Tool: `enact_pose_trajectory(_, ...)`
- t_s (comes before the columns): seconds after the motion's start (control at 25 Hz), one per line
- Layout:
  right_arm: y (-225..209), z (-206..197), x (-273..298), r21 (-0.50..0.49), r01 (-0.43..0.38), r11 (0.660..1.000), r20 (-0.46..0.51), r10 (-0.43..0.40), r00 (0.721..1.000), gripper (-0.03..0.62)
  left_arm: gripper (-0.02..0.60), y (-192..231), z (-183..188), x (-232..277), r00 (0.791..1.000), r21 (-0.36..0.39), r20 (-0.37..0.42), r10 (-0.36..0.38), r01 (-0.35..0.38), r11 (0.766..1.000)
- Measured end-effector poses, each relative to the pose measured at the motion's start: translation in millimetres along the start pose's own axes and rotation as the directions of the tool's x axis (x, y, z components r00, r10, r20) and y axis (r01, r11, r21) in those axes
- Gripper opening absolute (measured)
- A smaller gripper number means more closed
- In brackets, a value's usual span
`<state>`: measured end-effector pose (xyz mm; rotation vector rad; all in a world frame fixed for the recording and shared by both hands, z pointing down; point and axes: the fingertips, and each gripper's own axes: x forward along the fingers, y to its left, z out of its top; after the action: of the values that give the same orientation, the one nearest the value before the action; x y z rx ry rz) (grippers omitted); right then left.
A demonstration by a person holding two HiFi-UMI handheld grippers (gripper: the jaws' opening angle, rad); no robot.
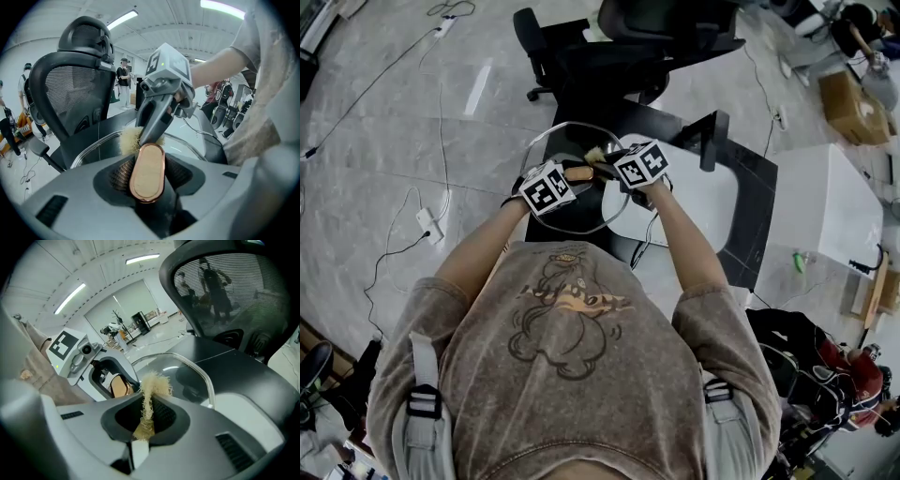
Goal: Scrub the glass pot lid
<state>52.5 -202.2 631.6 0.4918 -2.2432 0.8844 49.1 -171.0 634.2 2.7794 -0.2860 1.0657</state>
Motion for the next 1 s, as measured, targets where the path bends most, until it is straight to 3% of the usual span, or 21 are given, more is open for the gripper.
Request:
enact_pose_trajectory(0.52, 20, -38, -11, 0.123, 0.026, 0.992, 0.040, -0.031, 0.999, 0.038, 0.206, -3, 0, -1, 0.998, -0.026, -0.052, -0.030, 0.029, 0.999)
enact_pose_trajectory(1.0, 49, -57, -7, 0.219, 0.088, 0.972, 0.083, -0.108, 0.991, 0.038, 0.204, -5, -1, -2, 0.995, -0.039, -0.093, -0.047, 0.044, 0.998)
